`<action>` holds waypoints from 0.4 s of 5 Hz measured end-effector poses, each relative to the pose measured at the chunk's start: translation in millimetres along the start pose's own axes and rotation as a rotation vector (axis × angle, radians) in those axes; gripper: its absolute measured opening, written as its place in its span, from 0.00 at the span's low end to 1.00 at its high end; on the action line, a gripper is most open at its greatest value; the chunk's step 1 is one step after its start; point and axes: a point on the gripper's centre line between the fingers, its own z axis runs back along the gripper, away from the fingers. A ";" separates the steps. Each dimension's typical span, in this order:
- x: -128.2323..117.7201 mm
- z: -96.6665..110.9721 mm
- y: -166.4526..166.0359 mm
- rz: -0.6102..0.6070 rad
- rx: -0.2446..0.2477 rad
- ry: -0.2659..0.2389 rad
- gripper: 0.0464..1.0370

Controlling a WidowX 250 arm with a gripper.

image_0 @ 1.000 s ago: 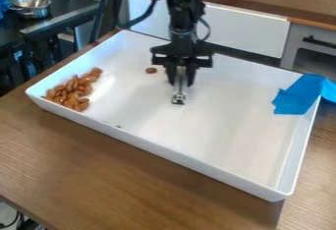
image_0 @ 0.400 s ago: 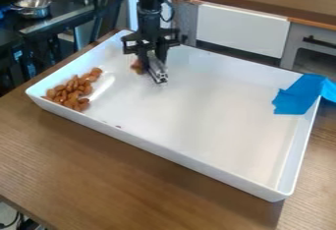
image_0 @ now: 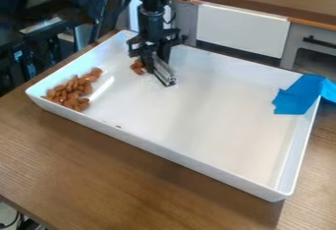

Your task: Sweep into pile

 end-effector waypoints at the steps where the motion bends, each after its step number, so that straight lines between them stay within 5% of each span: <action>1: -3.5 -2.9 6.2 0.012 0.013 0.004 0.34; 2: -4.0 -2.9 23.3 0.037 0.012 0.002 0.34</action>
